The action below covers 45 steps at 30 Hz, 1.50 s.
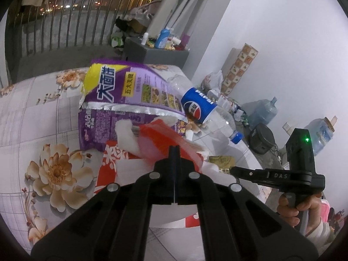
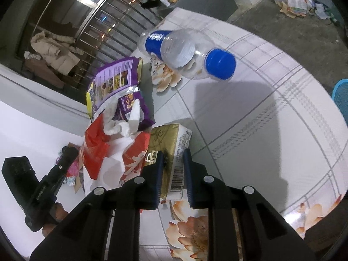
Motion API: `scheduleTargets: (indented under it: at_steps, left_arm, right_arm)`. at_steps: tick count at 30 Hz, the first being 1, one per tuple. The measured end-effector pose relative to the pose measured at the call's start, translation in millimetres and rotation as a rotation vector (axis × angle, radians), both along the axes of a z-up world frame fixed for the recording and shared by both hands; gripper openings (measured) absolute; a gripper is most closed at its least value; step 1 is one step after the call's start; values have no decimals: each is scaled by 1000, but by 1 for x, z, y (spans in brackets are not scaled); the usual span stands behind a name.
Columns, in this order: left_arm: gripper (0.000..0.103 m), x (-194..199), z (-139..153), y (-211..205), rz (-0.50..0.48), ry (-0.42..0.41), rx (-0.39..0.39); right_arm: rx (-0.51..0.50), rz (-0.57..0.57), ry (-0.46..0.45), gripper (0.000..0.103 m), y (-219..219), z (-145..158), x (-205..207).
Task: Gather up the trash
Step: 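Grasp the red paper bag with the left gripper while the right grasps the gold box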
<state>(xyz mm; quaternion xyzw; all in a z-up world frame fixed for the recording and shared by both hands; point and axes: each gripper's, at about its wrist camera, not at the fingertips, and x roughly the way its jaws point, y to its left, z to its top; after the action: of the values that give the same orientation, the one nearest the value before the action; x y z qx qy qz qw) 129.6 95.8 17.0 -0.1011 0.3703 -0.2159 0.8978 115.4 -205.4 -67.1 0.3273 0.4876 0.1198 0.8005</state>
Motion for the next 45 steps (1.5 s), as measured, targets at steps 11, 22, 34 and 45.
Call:
scheduleTargets:
  at_steps: [11,22,34,45]
  left_arm:
    - [21,5,10,4,15,12,-19]
    - [57,42,-24,-11,32,166,45]
    - [33,31,-25,-20,43,84,161]
    - [25,5,14,-16,47,-62,161]
  right_arm:
    - [-6,-34,-28,18,-18,7,-9]
    - [-25,-12,-26,18,-11,5,-5]
    - [-40,-17,-18,18,-11,2,-3]
    - [-33,-27,-52,18,-16,10,-10]
